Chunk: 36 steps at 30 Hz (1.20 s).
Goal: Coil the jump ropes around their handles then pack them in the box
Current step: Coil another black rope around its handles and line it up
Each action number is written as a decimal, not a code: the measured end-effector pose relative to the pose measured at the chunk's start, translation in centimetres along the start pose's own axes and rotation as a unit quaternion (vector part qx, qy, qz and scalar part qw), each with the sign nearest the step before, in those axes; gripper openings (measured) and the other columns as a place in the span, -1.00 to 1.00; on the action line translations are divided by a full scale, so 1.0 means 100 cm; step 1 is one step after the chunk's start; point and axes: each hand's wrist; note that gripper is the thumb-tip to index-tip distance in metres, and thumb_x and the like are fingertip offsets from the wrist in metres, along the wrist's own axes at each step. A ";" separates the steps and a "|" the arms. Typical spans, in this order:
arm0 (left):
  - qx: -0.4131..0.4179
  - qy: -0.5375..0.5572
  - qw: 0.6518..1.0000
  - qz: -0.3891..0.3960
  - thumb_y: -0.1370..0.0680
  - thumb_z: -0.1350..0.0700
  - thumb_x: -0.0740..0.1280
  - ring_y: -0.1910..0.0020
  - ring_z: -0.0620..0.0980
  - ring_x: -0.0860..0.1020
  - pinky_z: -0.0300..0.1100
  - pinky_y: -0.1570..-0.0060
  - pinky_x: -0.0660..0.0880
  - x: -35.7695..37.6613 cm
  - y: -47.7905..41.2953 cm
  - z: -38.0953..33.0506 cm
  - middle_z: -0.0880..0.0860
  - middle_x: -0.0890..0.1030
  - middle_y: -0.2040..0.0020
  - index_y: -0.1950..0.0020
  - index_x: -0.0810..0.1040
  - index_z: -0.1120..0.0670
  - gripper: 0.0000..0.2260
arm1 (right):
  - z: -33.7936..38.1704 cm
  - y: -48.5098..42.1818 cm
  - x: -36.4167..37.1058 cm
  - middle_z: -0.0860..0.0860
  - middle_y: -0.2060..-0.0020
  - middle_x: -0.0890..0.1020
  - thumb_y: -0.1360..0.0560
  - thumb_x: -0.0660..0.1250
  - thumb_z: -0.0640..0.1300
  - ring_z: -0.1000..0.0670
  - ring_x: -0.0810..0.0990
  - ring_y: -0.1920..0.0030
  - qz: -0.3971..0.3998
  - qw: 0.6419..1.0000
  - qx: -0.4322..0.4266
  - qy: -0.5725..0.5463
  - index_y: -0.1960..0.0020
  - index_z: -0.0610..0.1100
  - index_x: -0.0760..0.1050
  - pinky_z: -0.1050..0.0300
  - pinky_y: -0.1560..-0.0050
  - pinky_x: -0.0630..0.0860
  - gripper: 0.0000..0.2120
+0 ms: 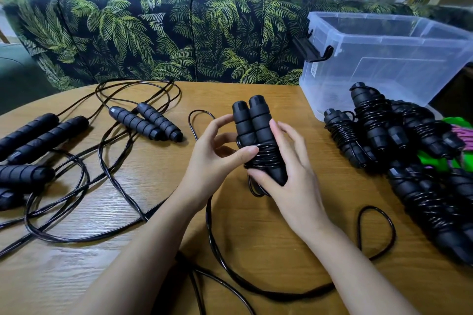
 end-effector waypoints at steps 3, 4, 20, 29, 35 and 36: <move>0.002 0.007 1.000 0.016 -0.33 -0.03 0.54 0.09 -0.04 0.64 -0.16 0.00 0.56 -0.003 -0.001 -0.001 -0.02 0.69 0.06 -0.35 0.43 -0.07 -0.38 | -0.004 -0.002 -0.001 0.24 -0.42 0.34 -0.46 0.45 -0.03 0.31 0.32 -0.38 -0.012 0.999 -0.001 -0.051 -0.53 0.13 0.21 0.46 -0.28 0.26 -0.28; 0.002 0.012 1.000 0.024 -0.36 0.02 0.55 0.08 -0.04 0.64 -0.19 0.00 0.56 -0.004 -0.002 -0.001 0.00 0.69 0.04 -0.34 0.43 -0.09 -0.42 | -0.004 -0.002 -0.001 0.23 -0.42 0.35 -0.47 0.45 -0.06 0.26 0.32 -0.41 -0.013 0.997 0.004 -0.072 -0.52 0.14 0.21 0.41 -0.32 0.26 -0.29; -0.004 0.015 1.000 0.014 -0.39 0.12 0.51 0.03 0.01 0.66 -0.04 -0.13 0.58 0.001 0.001 -0.004 0.04 0.70 0.05 -0.36 0.45 -0.02 -0.44 | 0.003 0.001 0.001 0.24 -0.47 0.28 -0.35 0.51 0.06 0.34 0.36 -0.28 -0.006 0.998 0.014 0.066 -0.57 0.14 0.11 0.40 -0.09 0.42 -0.10; -0.025 0.030 0.998 0.045 -0.41 0.19 0.50 0.01 0.11 0.62 0.10 -0.22 0.54 -0.003 0.000 -0.003 0.14 0.67 -0.06 -0.47 0.41 0.04 -0.36 | -0.004 -0.003 0.000 0.20 -0.39 0.40 -0.33 0.45 -0.04 0.27 0.39 -0.35 -0.007 0.996 0.062 -0.070 -0.57 0.07 0.15 0.46 -0.23 0.30 -0.13; -0.014 0.029 0.999 0.016 -0.38 0.14 0.52 0.18 0.00 0.66 -0.17 0.05 0.57 0.005 0.003 -0.006 0.06 0.68 0.08 -0.32 0.47 -0.08 -0.47 | -0.001 0.000 0.001 0.07 -0.46 0.23 -0.29 0.48 0.21 0.02 0.33 -0.43 0.001 0.993 0.056 0.106 -0.61 0.06 -0.09 0.06 -0.21 0.48 0.08; -0.015 0.029 0.999 0.013 -0.38 0.12 0.50 0.18 0.01 0.67 -0.17 0.07 0.57 0.006 0.003 -0.006 0.07 0.68 0.08 -0.31 0.47 -0.09 -0.48 | 0.001 0.000 0.003 0.05 -0.46 0.18 -0.27 0.47 0.25 -0.02 0.34 -0.42 -0.006 0.988 0.058 0.145 -0.61 0.05 -0.11 0.00 -0.19 0.52 0.12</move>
Point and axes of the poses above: each hand's wrist, its own y-axis away from the middle knuckle, its own x-axis out of the palm, z = x × y
